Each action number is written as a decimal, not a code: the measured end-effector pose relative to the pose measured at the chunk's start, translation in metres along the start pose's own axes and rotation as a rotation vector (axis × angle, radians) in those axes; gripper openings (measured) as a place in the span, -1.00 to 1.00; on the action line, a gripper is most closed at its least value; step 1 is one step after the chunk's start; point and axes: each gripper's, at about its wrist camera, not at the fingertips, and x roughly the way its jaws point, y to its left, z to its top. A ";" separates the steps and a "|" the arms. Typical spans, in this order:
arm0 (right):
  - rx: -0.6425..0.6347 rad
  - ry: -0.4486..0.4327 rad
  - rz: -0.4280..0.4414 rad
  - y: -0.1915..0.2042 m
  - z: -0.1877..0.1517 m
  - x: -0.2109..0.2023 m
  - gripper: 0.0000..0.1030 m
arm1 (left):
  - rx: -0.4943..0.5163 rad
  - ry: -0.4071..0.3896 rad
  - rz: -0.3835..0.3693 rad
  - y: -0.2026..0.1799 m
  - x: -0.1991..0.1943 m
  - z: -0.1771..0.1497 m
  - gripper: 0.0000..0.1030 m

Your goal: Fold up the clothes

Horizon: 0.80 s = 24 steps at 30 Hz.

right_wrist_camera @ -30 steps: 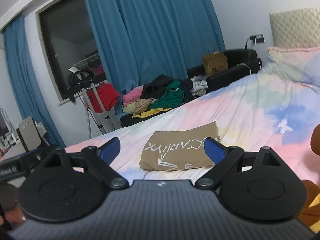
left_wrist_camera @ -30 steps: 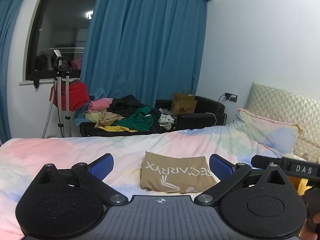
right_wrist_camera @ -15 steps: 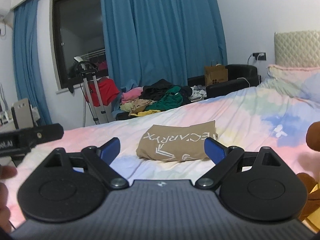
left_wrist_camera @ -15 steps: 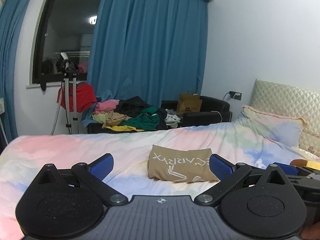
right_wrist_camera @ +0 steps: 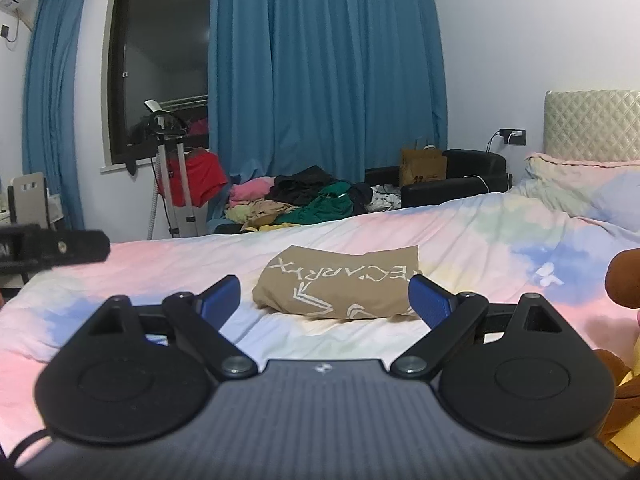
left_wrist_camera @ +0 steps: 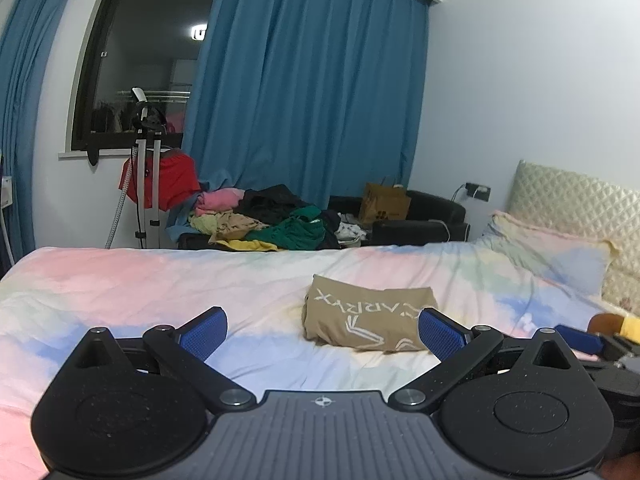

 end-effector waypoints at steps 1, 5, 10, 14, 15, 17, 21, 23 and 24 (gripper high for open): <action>0.000 0.002 0.002 0.000 0.000 0.001 0.80 | 0.009 0.001 0.006 -0.001 0.001 -0.001 0.99; 0.000 0.004 -0.009 -0.002 -0.001 0.003 0.80 | 0.031 0.008 0.014 -0.004 0.004 -0.004 0.99; 0.002 0.009 -0.012 -0.002 -0.002 0.003 0.80 | 0.032 0.022 0.008 -0.004 0.007 -0.006 0.99; -0.007 0.005 -0.014 0.000 -0.002 0.002 0.80 | 0.030 0.027 0.006 -0.005 0.007 -0.008 0.99; -0.009 0.006 -0.014 0.000 -0.002 0.002 0.79 | 0.030 0.028 0.008 -0.005 0.007 -0.008 0.99; -0.008 0.009 -0.013 -0.001 -0.003 0.002 0.79 | 0.032 0.032 0.011 -0.006 0.008 -0.008 0.99; -0.002 0.011 -0.015 -0.002 -0.003 0.002 0.79 | 0.034 0.038 0.022 -0.007 0.009 -0.008 0.99; -0.001 0.013 -0.016 -0.002 -0.002 0.002 0.79 | 0.032 0.040 0.019 -0.007 0.009 -0.008 0.99; -0.002 0.013 -0.016 -0.002 -0.002 0.002 0.79 | 0.031 0.040 0.017 -0.006 0.009 -0.008 0.99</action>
